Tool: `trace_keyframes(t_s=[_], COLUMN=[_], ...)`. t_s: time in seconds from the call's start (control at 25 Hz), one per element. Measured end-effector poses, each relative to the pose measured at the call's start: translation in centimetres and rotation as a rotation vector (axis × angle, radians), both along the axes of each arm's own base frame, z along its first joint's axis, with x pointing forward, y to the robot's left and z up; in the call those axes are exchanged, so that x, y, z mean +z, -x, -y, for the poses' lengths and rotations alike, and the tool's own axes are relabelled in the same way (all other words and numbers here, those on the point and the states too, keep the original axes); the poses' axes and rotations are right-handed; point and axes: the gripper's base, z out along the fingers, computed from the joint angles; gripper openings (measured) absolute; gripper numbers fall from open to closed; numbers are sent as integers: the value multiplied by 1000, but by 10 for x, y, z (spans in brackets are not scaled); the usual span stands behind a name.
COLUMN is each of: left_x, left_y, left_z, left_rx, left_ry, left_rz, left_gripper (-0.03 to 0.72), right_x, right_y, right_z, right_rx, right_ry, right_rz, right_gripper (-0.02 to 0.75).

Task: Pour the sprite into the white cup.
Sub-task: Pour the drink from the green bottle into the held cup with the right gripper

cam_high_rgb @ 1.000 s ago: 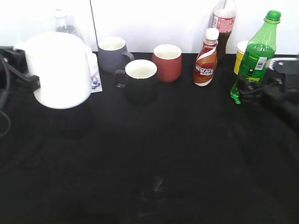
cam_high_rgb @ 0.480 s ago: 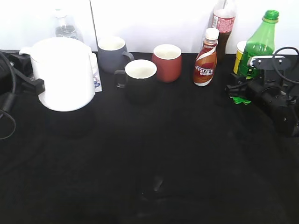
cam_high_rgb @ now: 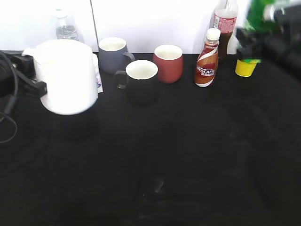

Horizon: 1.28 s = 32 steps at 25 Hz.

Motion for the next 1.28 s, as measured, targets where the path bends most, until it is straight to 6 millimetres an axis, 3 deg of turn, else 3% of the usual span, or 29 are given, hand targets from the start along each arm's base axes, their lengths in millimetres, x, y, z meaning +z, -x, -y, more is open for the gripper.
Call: trace_keyframes(t_s=[0.08, 0.2, 0.28, 0.4, 0.52, 0.8, 1.28], left_x=[1, 3, 4, 6, 6, -2, -3], left_y=[1, 1, 2, 2, 2, 0, 2], left_z=[3, 5, 5, 7, 7, 9, 11], left_rx=[-33, -54, -60, -79, -79, -91, -132], left_ry=[13, 28, 45, 51, 52, 41, 13], left_rz=[10, 30, 33, 56, 57, 33, 39], left_gripper=[52, 52, 52, 52, 52, 52, 52], right_x=[13, 27, 34, 19, 12, 19, 31], right_y=[7, 16, 13, 0, -7, -7, -12], right_z=[-33, -102, -132, -157, -162, -164, -159], right_rx=[108, 299, 374, 445, 464, 469, 321], right_ry=[51, 184, 260, 434, 609, 966, 1119], right_rz=[-27, -39, 26, 74, 165, 451, 623], right_gripper=[418, 414, 414, 414, 414, 409, 405])
